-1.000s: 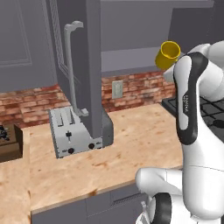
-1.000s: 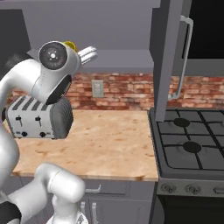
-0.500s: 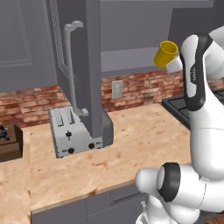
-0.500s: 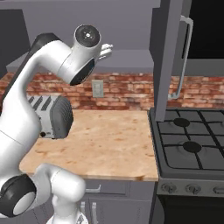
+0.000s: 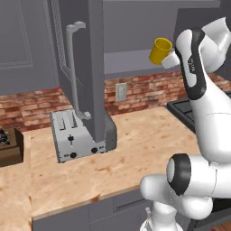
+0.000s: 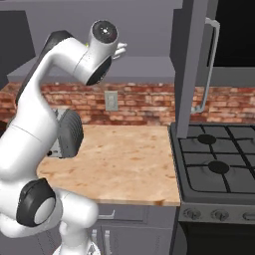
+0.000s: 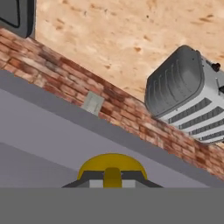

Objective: Move the mug from next to the sink to the open cabinet. Then, move the bowl with the corn to the fridge to clear the area for faucet cleaning.

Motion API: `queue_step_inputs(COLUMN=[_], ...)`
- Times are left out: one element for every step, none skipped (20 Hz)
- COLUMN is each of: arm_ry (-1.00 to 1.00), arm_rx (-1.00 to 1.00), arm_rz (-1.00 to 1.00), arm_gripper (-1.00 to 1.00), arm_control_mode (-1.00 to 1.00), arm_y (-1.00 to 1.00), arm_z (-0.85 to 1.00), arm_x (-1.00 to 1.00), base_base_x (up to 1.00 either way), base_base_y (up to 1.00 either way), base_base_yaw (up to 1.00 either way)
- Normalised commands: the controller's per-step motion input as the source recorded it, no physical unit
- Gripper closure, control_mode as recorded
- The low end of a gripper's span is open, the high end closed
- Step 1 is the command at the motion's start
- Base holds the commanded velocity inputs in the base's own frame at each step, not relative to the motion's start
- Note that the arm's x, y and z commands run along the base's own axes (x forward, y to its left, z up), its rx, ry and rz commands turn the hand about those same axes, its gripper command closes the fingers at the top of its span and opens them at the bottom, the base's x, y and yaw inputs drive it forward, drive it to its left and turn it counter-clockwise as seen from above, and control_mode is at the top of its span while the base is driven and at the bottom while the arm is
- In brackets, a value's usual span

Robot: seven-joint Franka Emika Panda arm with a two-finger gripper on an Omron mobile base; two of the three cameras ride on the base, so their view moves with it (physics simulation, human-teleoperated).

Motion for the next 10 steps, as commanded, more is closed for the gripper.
queue_step_inputs(arm_ry=[0.00,0.00,0.00,0.02,0.02,0.03,0.05,0.07,0.09,0.12], arm_rx=[0.13,0.13,0.10,0.08,0.04,0.03,0.00,0.00,0.00,0.00], arm_rz=[-0.03,-0.04,-0.04,-0.03,-0.03,-0.03,-0.04,-0.04,-0.04,-0.03], arm_gripper=[1.00,1.00,1.00,1.00,1.00,1.00,1.00,1.00,1.00,1.00], arm_control_mode=[-1.00,-1.00,-1.00,-1.00,-1.00,-1.00,-1.00,-1.00,-1.00,-1.00], arm_y=[0.48,0.48,0.48,0.47,0.48,0.47,0.49,0.49,0.48,0.48], arm_z=[0.00,0.00,0.00,0.00,-0.06,-0.08,-0.12,-0.15,-0.15,-0.15], arm_x=[0.81,0.82,0.80,0.76,0.70,0.65,0.62,0.59,0.55,0.52], base_base_x=[0.00,0.00,0.00,0.00,0.00,0.00,0.00,0.00,0.00,0.00], base_base_y=[0.00,0.00,0.00,0.00,0.00,0.00,0.00,0.00,0.00,0.00], base_base_yaw=[0.00,0.00,0.00,0.00,0.00,0.00,0.00,0.00,0.00,0.00])
